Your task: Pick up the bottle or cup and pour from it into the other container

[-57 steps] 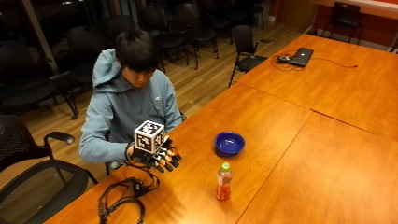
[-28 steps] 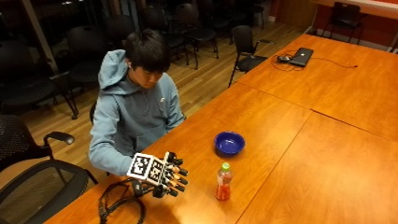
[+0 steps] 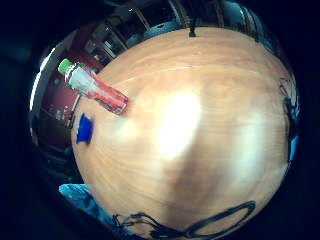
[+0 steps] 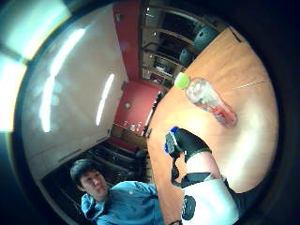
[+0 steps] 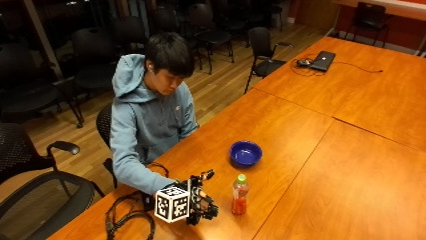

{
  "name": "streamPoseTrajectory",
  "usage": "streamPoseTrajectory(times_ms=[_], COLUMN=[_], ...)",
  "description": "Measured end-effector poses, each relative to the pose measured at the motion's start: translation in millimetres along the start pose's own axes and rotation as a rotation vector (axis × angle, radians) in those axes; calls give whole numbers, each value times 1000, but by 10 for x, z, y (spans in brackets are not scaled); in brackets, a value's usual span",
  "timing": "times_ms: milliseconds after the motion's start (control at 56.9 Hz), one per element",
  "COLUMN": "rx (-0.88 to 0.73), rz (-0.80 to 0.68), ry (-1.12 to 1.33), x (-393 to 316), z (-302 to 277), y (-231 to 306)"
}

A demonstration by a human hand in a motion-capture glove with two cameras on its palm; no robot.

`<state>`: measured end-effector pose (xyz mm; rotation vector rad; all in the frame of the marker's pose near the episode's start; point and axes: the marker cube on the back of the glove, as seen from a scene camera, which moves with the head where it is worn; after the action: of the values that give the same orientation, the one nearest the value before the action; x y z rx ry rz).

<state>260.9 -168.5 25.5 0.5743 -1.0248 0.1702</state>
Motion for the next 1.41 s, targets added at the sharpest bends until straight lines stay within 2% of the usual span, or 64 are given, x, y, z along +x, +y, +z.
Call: streamPoseTrajectory(times_ms=[105,404,615,1019,1405], rx=[23,-62,-53,-16,-100], rz=[14,26,41,51,-12], ry=[-77,-225,-316,-362,-184], x=[14,18,-58,-293,-708], z=[178,916,1280,1623,1538], y=[-116,-353,-571,-590,-507])
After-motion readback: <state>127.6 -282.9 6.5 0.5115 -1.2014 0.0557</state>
